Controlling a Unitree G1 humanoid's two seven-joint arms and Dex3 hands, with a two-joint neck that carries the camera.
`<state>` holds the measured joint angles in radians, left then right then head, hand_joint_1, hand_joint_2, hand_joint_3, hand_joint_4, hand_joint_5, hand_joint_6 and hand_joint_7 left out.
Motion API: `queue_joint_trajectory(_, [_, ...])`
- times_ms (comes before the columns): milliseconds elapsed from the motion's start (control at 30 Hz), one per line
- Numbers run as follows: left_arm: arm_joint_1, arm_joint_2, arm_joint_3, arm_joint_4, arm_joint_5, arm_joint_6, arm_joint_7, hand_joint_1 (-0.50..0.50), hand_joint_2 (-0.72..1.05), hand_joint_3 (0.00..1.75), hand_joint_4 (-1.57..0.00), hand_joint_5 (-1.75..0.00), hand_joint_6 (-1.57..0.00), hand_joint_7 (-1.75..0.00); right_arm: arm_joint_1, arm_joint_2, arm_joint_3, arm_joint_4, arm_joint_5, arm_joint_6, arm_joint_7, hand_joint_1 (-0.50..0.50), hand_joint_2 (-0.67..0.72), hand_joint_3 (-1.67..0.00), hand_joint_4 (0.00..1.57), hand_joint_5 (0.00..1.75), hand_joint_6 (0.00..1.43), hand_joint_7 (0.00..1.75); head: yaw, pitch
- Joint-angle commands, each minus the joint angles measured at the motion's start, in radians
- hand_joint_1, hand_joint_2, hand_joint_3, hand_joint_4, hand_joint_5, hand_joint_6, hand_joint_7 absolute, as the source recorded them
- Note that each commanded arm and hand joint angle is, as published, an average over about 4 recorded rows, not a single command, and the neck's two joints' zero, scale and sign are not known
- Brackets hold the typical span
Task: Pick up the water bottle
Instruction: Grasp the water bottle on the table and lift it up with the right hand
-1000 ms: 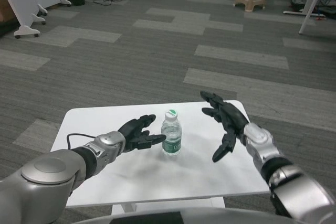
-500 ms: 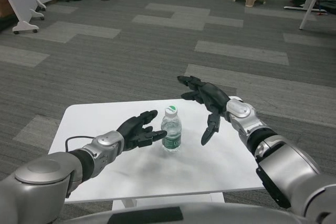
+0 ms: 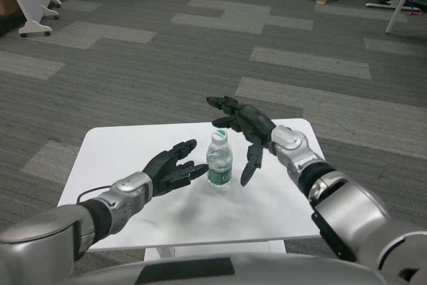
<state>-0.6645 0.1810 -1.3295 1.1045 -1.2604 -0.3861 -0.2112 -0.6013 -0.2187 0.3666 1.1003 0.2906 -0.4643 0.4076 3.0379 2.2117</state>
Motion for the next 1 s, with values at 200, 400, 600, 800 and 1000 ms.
queue_joint_trajectory(200, [0.073, 0.102, 0.12, -0.115, 0.036, -0.005, -0.011, 0.5, 1.05, 0.09, 0.0, 0.0, 0.0, 0.0, 0.033, 0.042, -0.093, 0.026, 0.003, 0.007, 0.003, -0.32, 0.66, -0.3, 0.2, 0.87, 0.0, 0.21, -0.025, -0.003])
queue_joint_trajectory(400, [0.098, 0.139, 0.19, -0.17, 0.064, -0.005, -0.011, 0.5, 1.05, 0.09, 0.0, 0.0, 0.0, 0.0, 0.036, 0.048, -0.151, 0.126, 0.003, 0.005, -0.013, -0.33, 0.66, -0.24, 0.24, 0.8, 0.0, 0.21, -0.033, 0.001])
queue_joint_trajectory(600, [0.118, 0.146, 0.243, -0.198, 0.065, -0.005, -0.011, 0.5, 1.05, 0.09, 0.0, 0.0, 0.0, 0.0, 0.02, 0.035, -0.176, 0.232, 0.0, 0.007, -0.057, -0.33, 0.66, -0.24, 0.28, 0.78, 0.0, 0.23, -0.036, 0.009])
queue_joint_trajectory(800, [0.123, 0.147, 0.267, -0.208, 0.065, -0.006, -0.011, 0.5, 1.05, 0.09, 0.0, 0.0, 0.0, 0.0, 0.008, 0.042, -0.174, 0.284, -0.003, 0.012, -0.069, -0.33, 0.66, -0.24, 0.31, 0.78, 0.0, 0.28, -0.035, 0.013])
queue_joint_trajectory(1000, [0.125, 0.151, 0.273, -0.219, 0.065, -0.011, -0.011, 0.5, 1.05, 0.09, 0.0, 0.0, 0.0, 0.0, 0.007, 0.051, -0.156, 0.296, -0.004, 0.014, -0.088, -0.33, 0.66, -0.24, 0.36, 0.78, 0.0, 0.28, -0.025, 0.025])
